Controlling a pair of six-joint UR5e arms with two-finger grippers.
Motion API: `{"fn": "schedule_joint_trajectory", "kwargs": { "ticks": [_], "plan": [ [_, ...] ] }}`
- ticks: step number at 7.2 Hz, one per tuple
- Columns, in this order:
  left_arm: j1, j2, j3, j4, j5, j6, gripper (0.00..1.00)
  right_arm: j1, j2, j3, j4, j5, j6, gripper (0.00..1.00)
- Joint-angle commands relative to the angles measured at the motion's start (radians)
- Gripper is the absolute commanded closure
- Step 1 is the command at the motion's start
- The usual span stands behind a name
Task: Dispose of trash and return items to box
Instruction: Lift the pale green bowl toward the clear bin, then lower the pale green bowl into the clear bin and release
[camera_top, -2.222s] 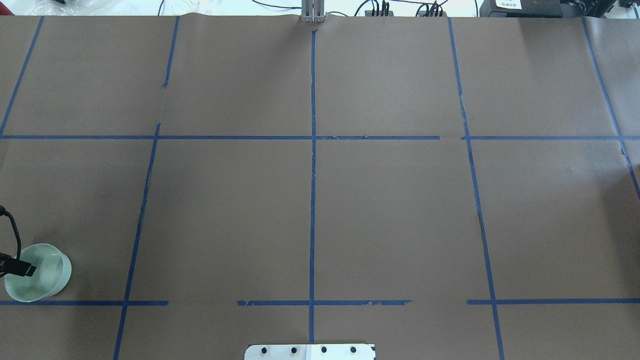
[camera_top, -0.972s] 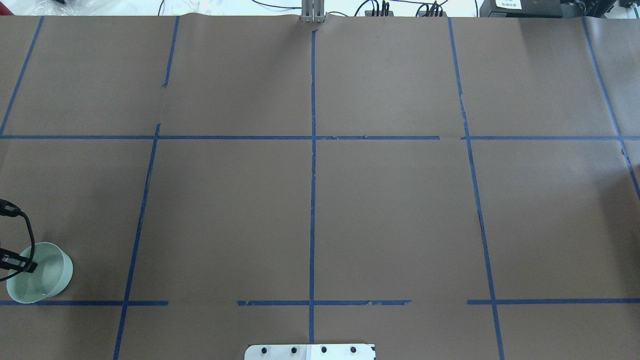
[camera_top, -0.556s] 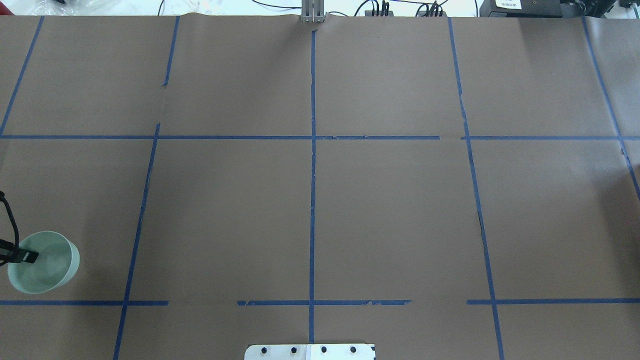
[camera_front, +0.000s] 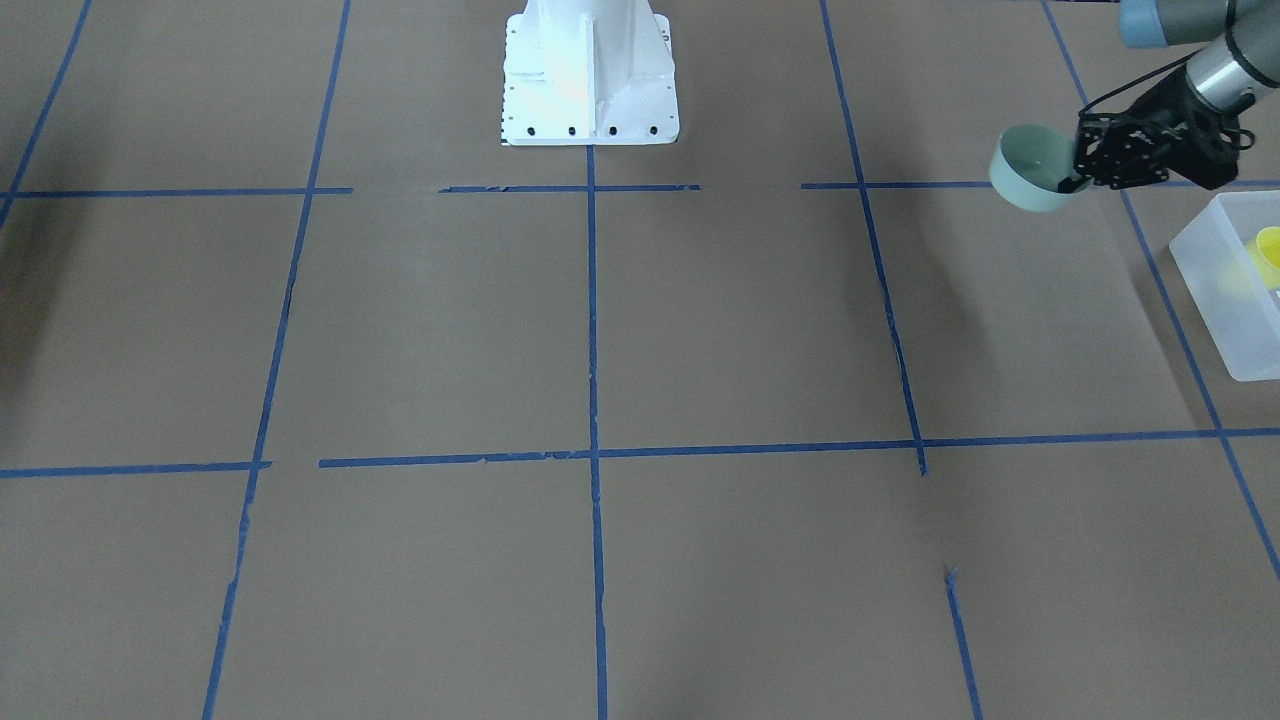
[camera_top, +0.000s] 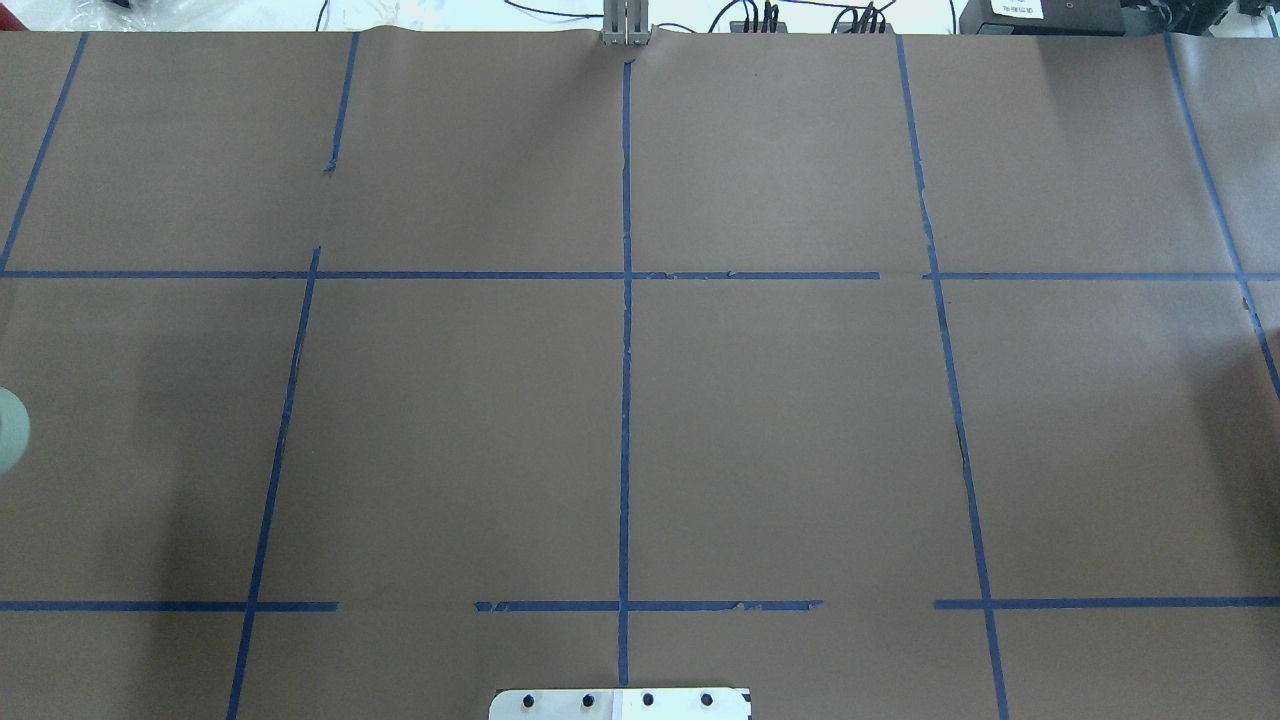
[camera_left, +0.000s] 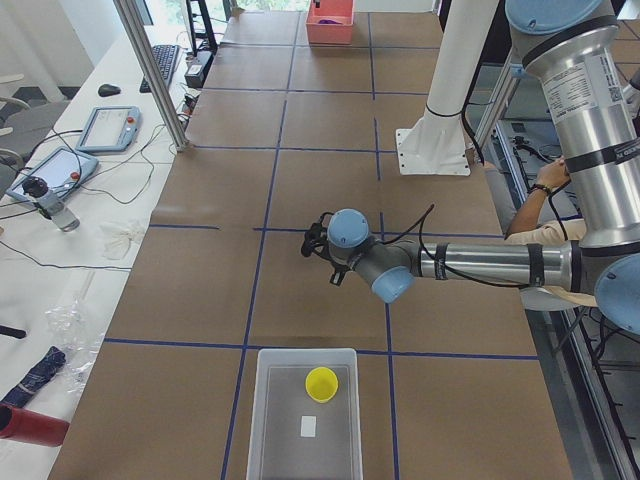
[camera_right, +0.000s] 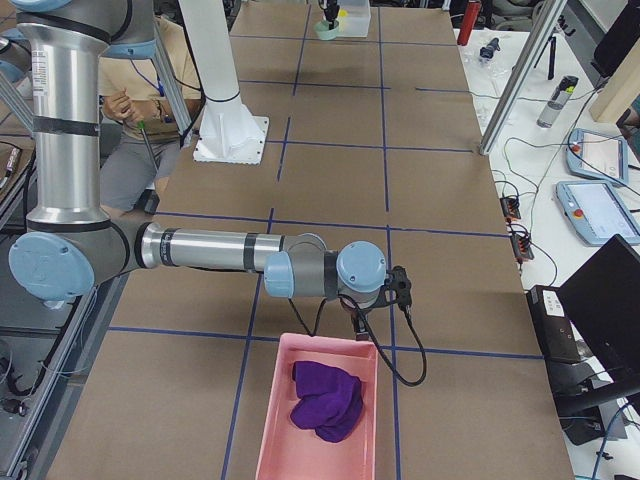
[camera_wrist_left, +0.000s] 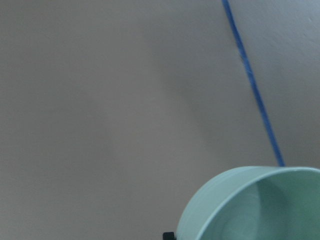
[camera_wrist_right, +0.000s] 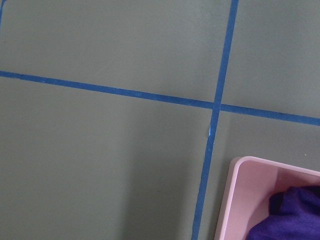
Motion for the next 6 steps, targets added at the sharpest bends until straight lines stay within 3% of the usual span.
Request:
{"fn": "schedule_joint_trajectory", "kwargs": {
  "ticks": [1, 2, 3, 6],
  "plan": [
    [-0.298, -0.173, 0.088, 0.378, 0.195, 0.531, 1.00, -0.017, 0.003, -0.002, 0.000, -0.002, 0.000, 0.00],
    [-0.418, -0.302, 0.219, 0.487, 0.256, 0.720, 1.00, -0.020, 0.003, -0.002, 0.000, 0.000, 0.001, 0.00],
    [-0.479, -0.355, 0.371, 0.482, 0.258, 0.838, 1.00, -0.020, 0.003, -0.002, 0.001, 0.000, 0.015, 0.00],
    [-0.522, -0.366, 0.646, 0.396, 0.247, 0.876, 1.00, -0.024, 0.004, -0.010, 0.003, -0.004, 0.014, 0.00]
  ]
}}
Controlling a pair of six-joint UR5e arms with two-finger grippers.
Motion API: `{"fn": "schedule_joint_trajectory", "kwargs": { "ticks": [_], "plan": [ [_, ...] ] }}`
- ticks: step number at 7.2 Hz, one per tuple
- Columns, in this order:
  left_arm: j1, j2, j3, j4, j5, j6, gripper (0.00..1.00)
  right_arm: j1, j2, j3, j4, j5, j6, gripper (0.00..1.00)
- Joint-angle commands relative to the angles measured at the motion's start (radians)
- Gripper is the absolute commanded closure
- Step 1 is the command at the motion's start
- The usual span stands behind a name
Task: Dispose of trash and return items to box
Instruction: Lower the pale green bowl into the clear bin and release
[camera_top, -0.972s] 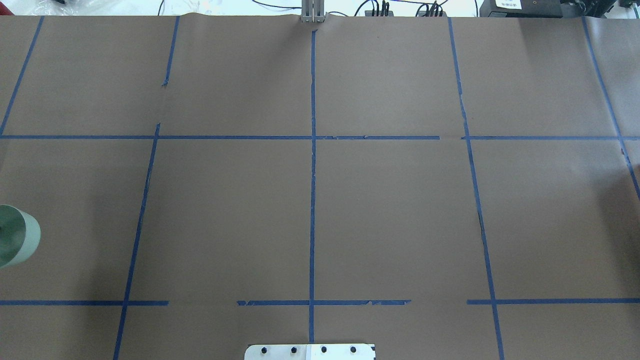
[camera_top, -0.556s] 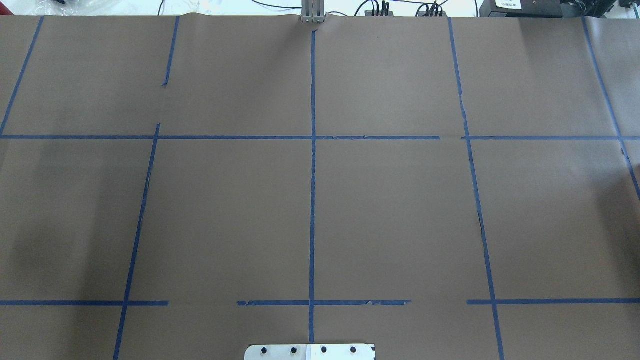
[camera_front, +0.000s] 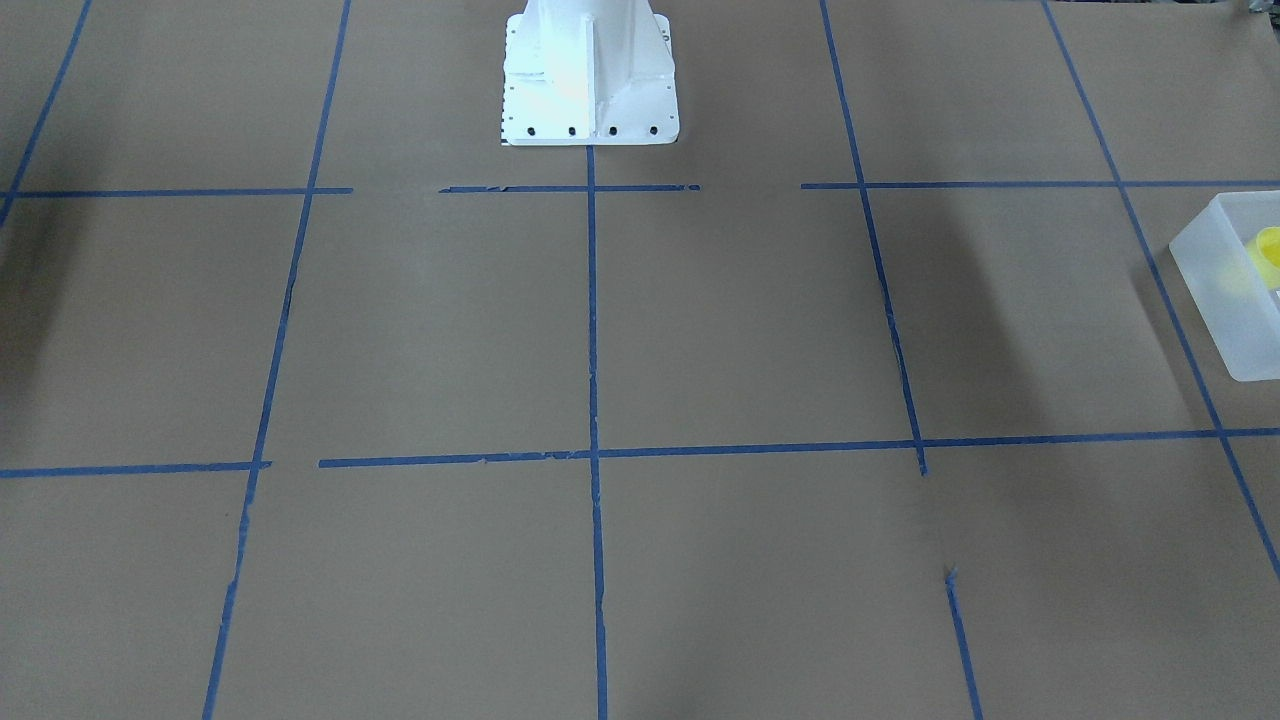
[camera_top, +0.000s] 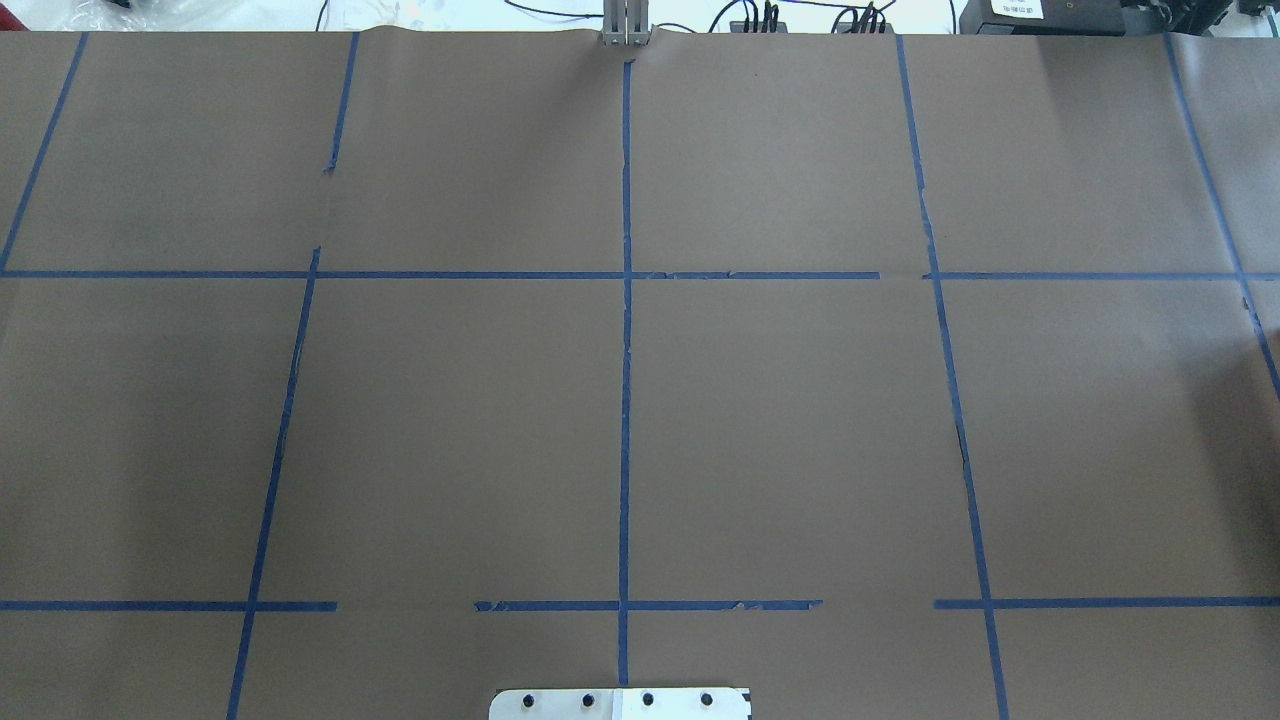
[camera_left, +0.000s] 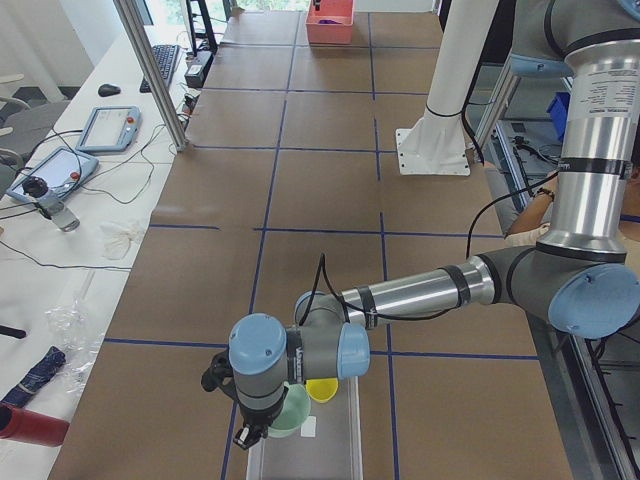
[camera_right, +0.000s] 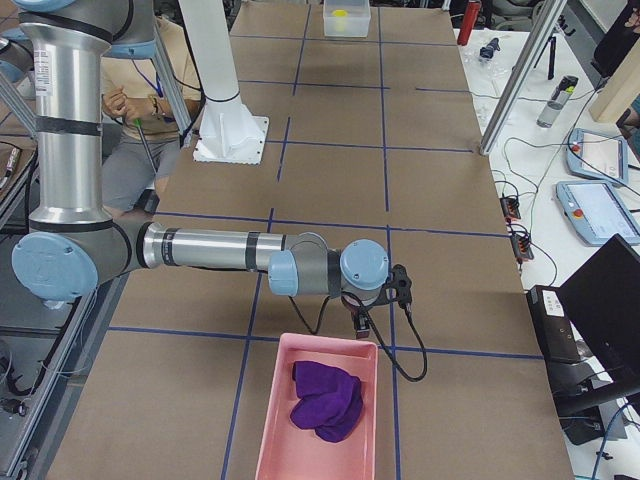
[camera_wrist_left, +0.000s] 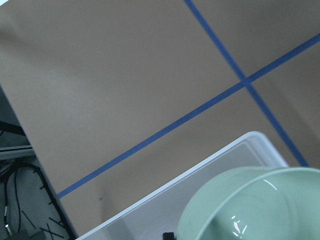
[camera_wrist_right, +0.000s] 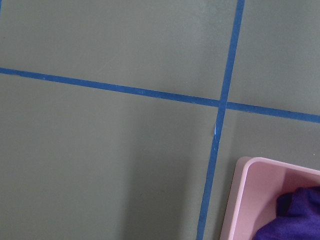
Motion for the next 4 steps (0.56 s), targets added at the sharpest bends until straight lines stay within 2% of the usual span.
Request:
{"fn": "schedule_joint_trajectory", "kwargs": {
  "ticks": [1, 3, 4],
  "plan": [
    [-0.011, -0.011, 0.211, -0.150, -0.031, -0.002, 1.00, -0.003, 0.001, -0.006, 0.003, 0.000, -0.001, 0.00],
    [-0.011, 0.015, 0.327, -0.317, -0.095, -0.051, 1.00, -0.009, 0.001, -0.014, 0.003, 0.014, -0.001, 0.00],
    [-0.008, 0.019, 0.353, -0.319, -0.158, -0.057, 1.00, -0.015, 0.001, -0.017, 0.003, 0.016, -0.001, 0.00]
  ]
}}
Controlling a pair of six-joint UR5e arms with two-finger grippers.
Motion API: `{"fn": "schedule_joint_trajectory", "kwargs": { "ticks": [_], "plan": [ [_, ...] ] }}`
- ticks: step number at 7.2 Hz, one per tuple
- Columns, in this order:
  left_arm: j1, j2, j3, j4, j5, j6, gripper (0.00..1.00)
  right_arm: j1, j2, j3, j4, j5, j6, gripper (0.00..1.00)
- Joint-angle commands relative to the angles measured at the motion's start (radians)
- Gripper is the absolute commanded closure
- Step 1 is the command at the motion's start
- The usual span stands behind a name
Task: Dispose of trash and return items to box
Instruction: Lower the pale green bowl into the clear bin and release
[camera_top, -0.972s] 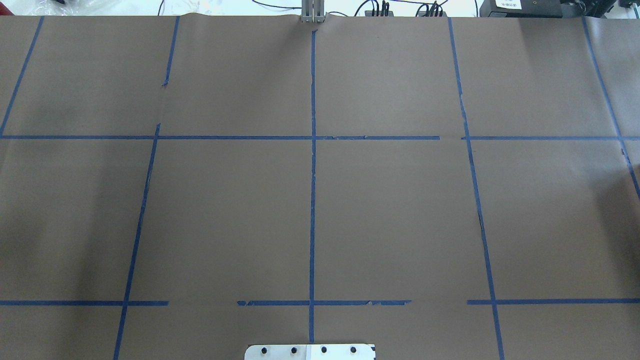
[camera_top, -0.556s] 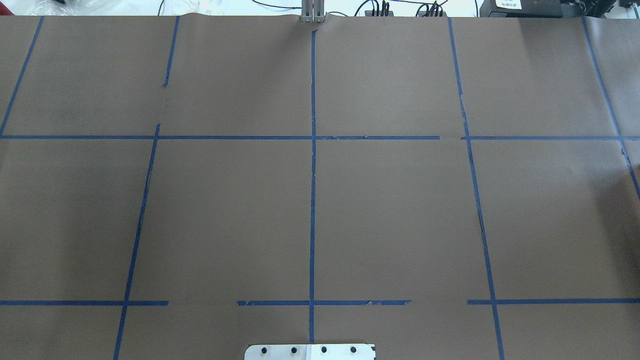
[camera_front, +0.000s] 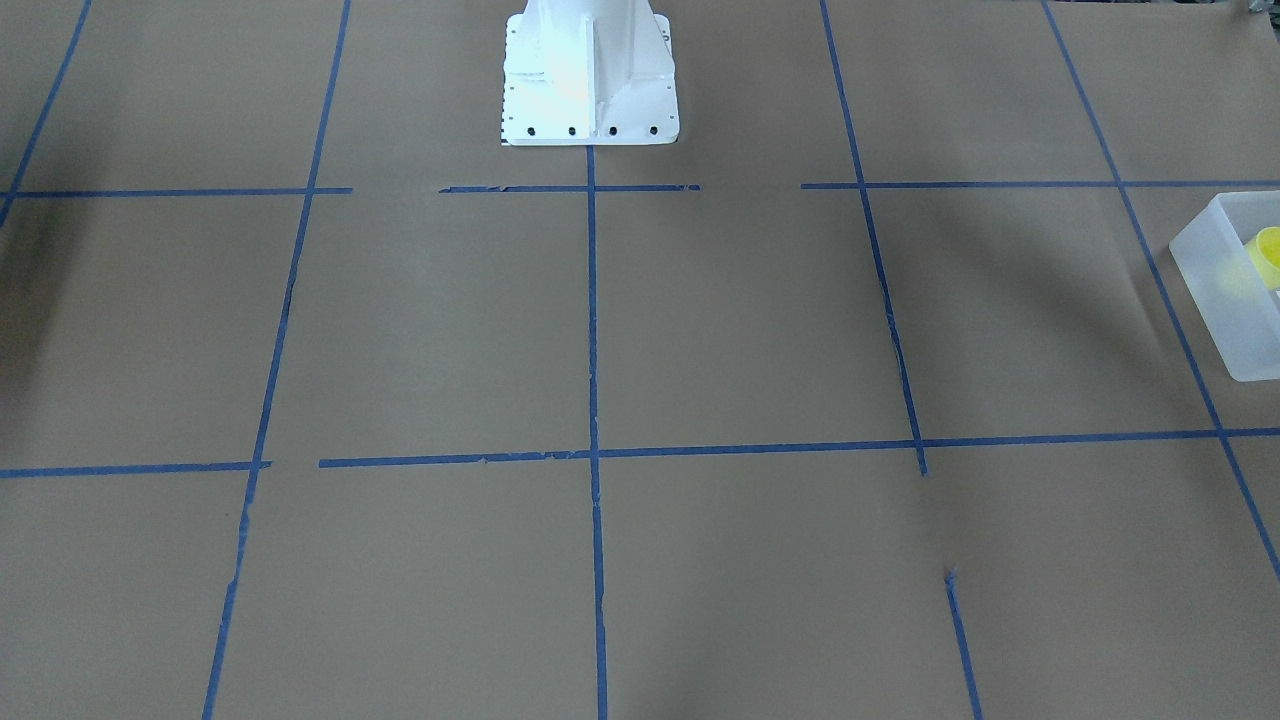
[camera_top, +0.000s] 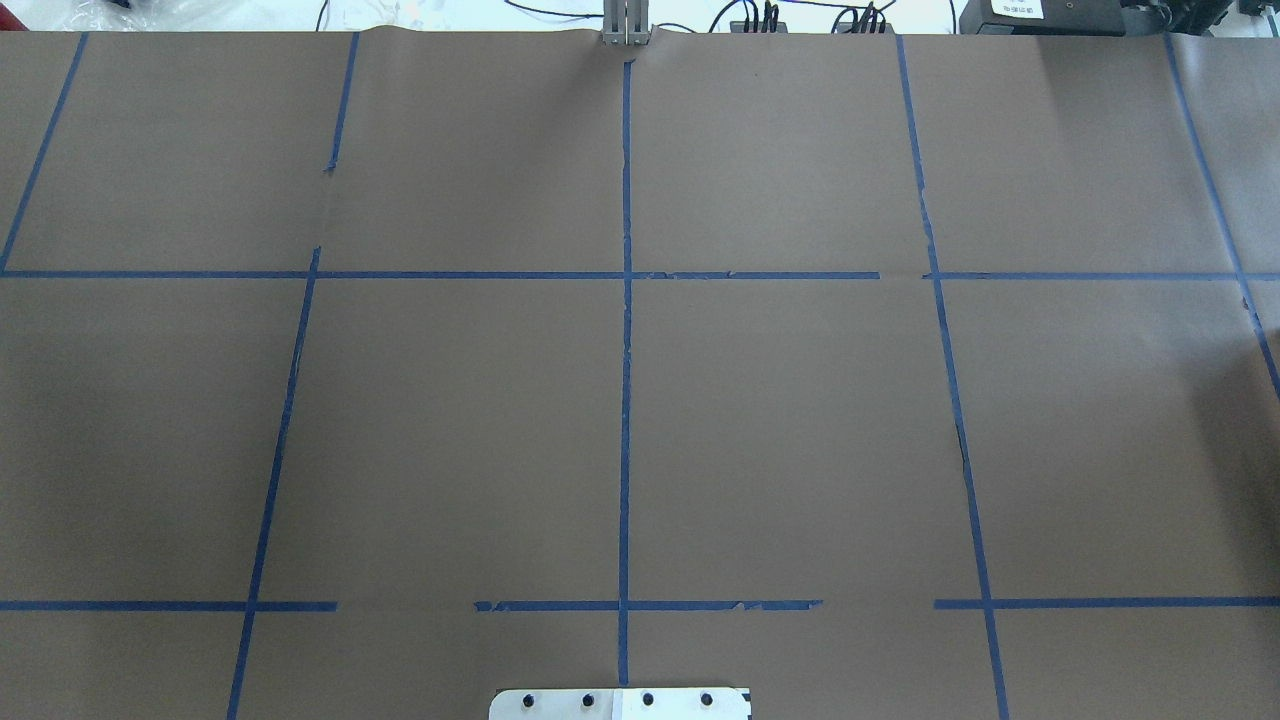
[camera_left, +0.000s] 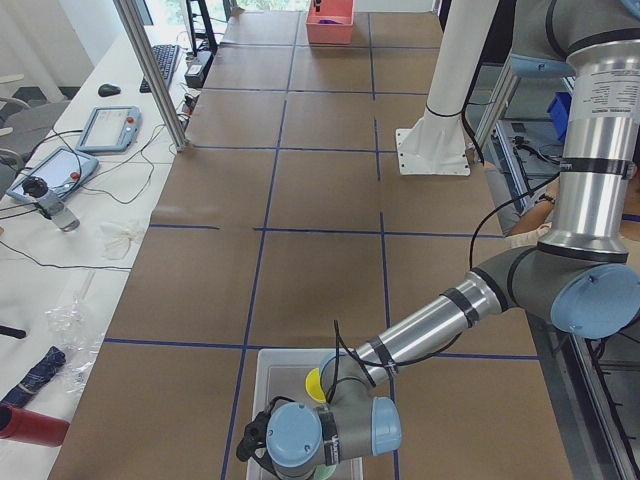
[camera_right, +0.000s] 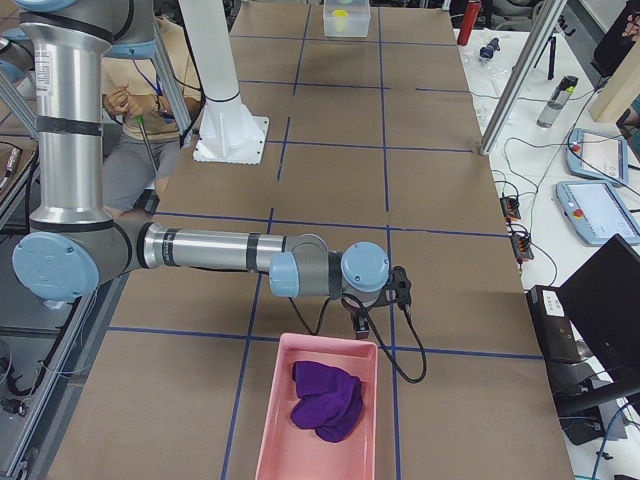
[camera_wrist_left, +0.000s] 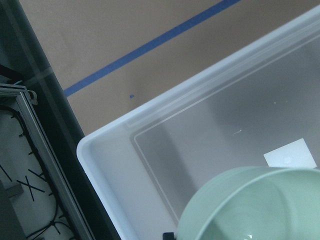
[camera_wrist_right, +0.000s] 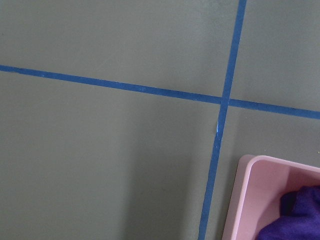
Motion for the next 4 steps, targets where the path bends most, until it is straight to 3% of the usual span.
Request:
{"fn": "schedule_joint_trajectory", "kwargs": {
  "ticks": [1, 3, 4],
  "plan": [
    [0.004, 0.009, 0.070, -0.046, -0.100, -0.020, 1.00, -0.006, 0.000, -0.005, 0.000, 0.005, 0.000, 0.00],
    [0.008, 0.009, 0.084, -0.066, -0.116, -0.021, 1.00, -0.017, 0.003, -0.017, 0.000, 0.005, 0.001, 0.00],
    [0.008, 0.009, 0.083, -0.076, -0.116, -0.021, 0.85, -0.019, 0.015, -0.029, 0.000, 0.005, 0.001, 0.00]
  ]
}}
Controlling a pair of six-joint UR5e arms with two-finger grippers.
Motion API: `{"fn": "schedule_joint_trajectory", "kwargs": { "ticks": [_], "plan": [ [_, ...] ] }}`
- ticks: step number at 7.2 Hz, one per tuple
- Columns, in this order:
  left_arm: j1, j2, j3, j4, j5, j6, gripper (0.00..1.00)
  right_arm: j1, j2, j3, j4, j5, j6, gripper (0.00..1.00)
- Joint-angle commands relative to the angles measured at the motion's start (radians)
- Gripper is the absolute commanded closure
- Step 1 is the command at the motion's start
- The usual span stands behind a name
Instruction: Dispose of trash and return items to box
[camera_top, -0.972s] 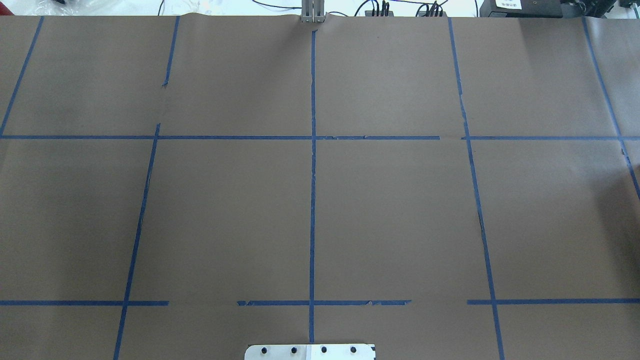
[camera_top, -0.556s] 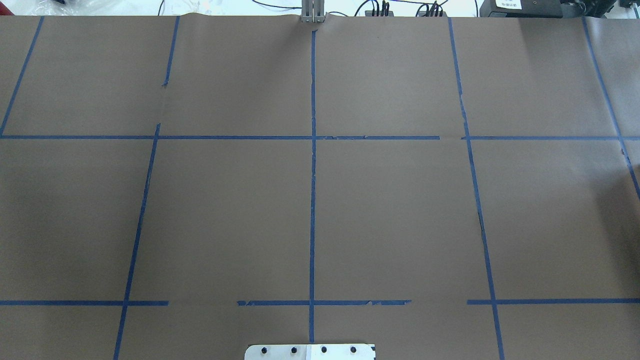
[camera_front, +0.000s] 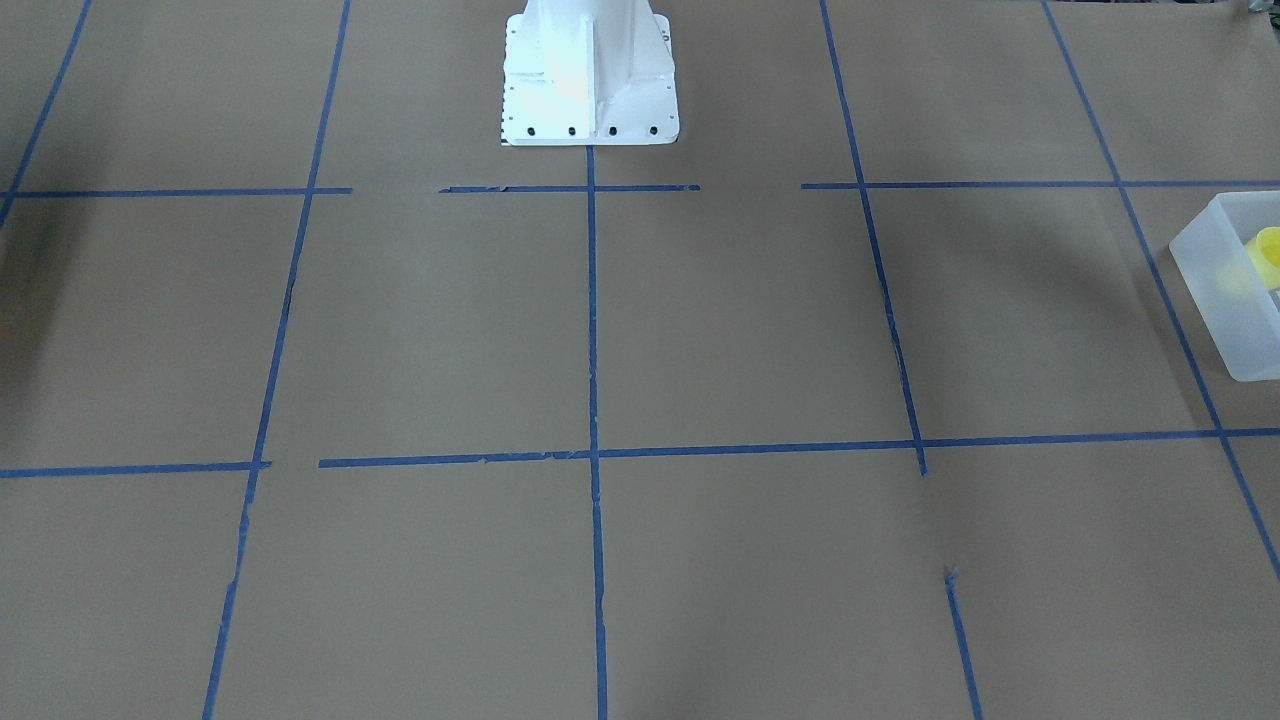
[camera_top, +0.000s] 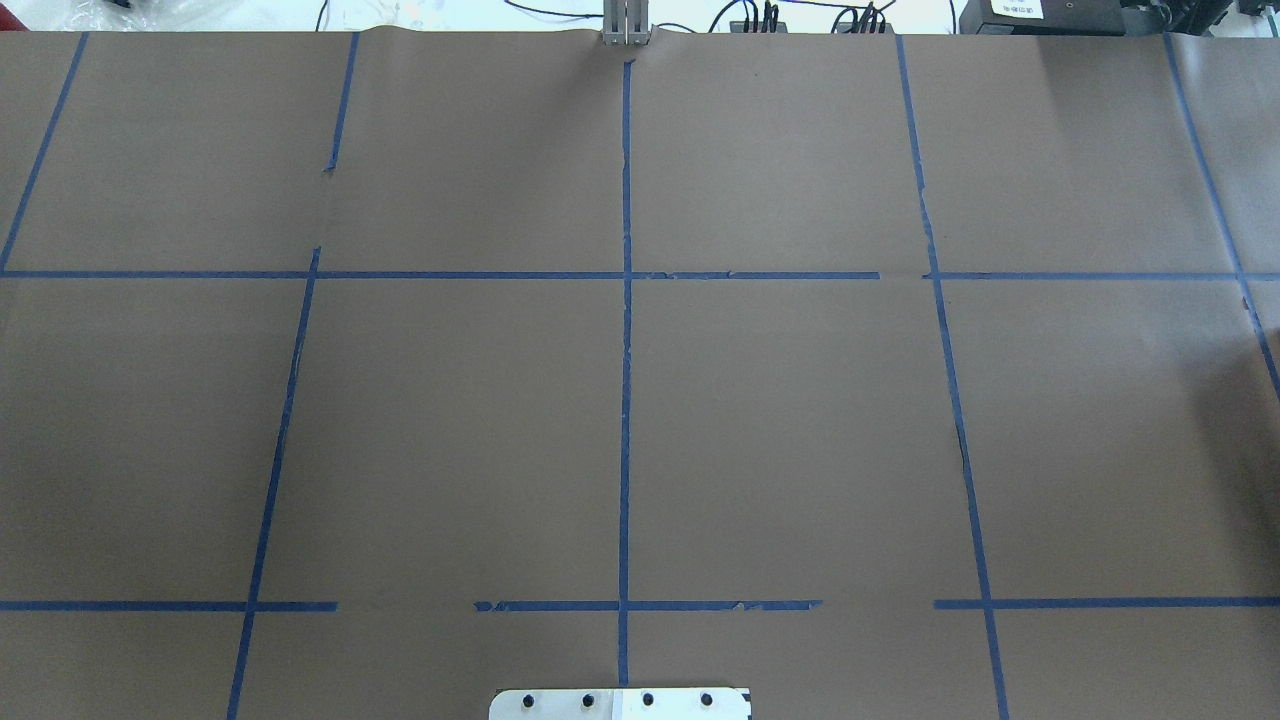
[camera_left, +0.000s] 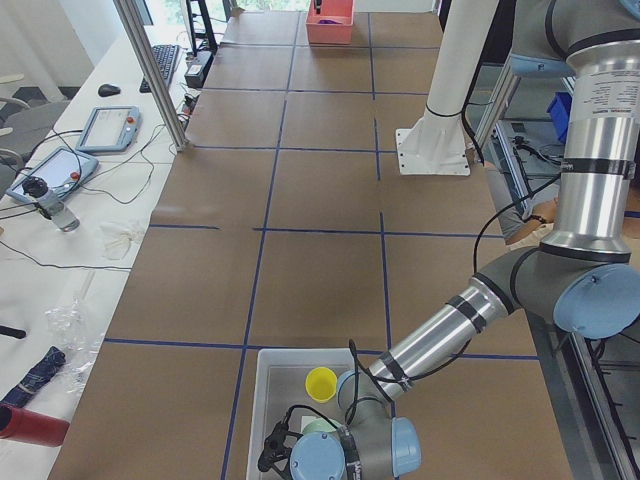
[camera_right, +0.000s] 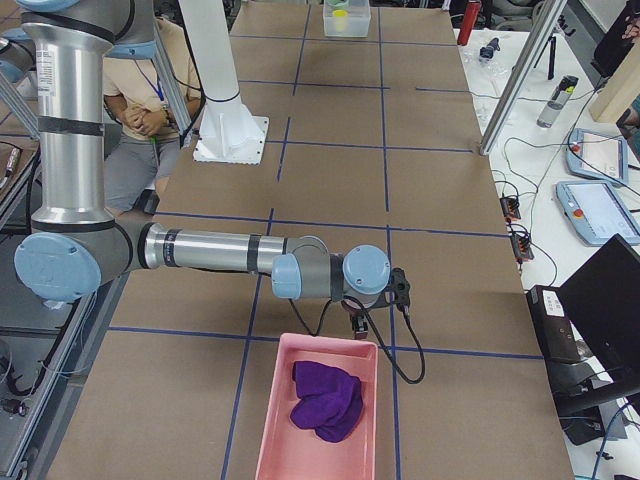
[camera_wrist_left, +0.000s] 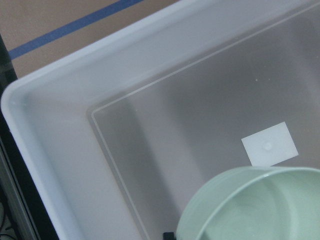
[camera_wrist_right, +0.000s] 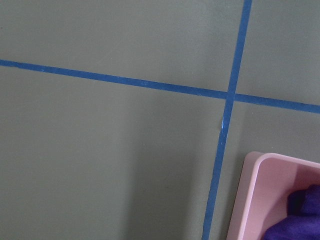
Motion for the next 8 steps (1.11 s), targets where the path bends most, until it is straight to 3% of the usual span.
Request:
{"fn": "schedule_joint_trajectory", "kwargs": {
  "ticks": [1, 2, 4, 6, 7, 8],
  "plan": [
    [0.004, -0.003, -0.004, -0.012, -0.004, -0.002, 0.40, -0.005, 0.012, -0.016, 0.000, 0.000, 0.001, 0.00],
    [0.006, -0.003, -0.025, -0.014, -0.004, -0.072, 0.00, -0.005, 0.015, -0.014, 0.002, 0.000, 0.002, 0.00],
    [0.010, 0.011, -0.215, 0.003, 0.005, -0.192, 0.00, -0.005, 0.018, -0.010, 0.002, 0.011, 0.010, 0.00],
    [0.022, 0.031, -0.565, 0.282, 0.001, -0.354, 0.00, -0.040, 0.039, 0.062, 0.005, 0.040, 0.133, 0.00],
    [0.088, 0.028, -0.755, 0.452, 0.000, -0.439, 0.00, -0.083, 0.039, 0.158, 0.003, -0.003, 0.265, 0.00],
    [0.164, 0.028, -0.917, 0.531, 0.000, -0.594, 0.00, -0.095, 0.039, 0.185, 0.002, -0.050, 0.278, 0.00]
  ]
}}
